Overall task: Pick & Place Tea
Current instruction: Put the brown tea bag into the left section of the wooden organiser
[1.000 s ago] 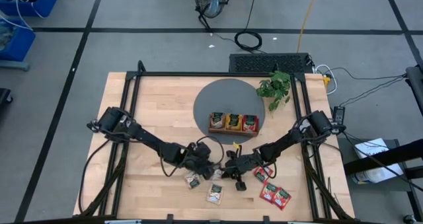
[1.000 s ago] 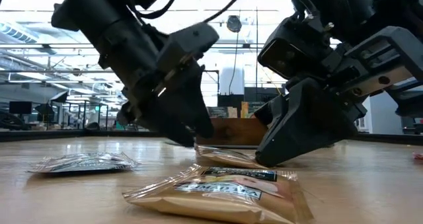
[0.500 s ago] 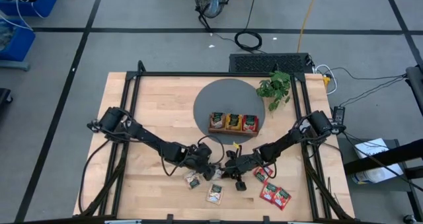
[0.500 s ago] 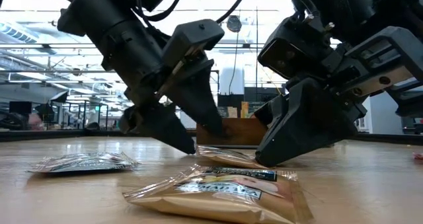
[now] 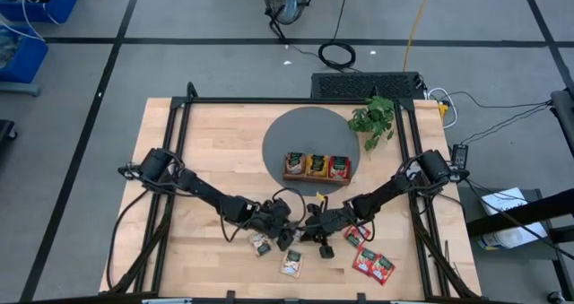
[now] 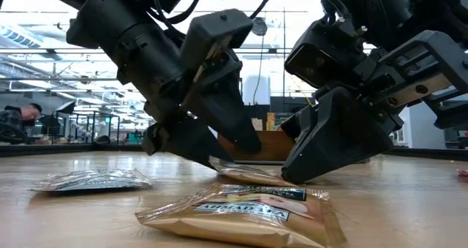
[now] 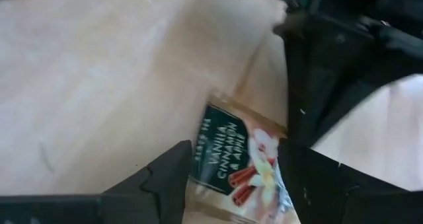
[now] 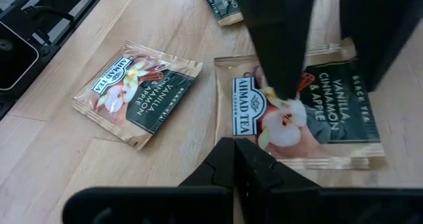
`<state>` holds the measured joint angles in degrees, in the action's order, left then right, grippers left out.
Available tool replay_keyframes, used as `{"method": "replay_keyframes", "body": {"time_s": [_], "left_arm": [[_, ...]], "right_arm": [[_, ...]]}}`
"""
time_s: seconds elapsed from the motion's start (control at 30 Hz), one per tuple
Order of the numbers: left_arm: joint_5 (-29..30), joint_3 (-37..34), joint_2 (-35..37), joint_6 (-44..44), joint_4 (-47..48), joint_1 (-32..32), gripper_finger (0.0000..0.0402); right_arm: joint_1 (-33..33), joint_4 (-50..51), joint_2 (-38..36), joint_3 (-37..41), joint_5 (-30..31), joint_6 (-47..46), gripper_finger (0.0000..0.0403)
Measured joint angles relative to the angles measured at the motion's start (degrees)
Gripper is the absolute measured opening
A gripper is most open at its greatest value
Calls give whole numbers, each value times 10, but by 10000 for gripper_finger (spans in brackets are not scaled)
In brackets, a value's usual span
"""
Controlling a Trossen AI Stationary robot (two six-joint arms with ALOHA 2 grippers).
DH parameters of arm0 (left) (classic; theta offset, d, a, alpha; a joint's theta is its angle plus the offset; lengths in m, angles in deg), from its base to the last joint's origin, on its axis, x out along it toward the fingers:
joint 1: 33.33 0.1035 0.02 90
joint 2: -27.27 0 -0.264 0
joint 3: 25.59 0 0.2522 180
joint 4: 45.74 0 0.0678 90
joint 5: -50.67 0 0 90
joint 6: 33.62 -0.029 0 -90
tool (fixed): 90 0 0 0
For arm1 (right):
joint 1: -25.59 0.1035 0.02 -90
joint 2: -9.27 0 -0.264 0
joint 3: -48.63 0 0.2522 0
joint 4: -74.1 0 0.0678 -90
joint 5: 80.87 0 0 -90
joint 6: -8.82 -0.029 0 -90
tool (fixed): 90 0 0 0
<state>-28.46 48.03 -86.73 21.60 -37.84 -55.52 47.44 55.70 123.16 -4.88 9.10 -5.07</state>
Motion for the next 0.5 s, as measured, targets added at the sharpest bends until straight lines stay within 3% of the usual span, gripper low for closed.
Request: {"method": "replay_keyframes", "body": {"time_s": [0.23,0.5], "left_arm": [[-68,0,0,-3,-2,0,222],[-72,0,0,-6,1,0,192]], "right_arm": [[0,0,0,0,1,0,0],[0,-3,0,1,2,0,0]]}}
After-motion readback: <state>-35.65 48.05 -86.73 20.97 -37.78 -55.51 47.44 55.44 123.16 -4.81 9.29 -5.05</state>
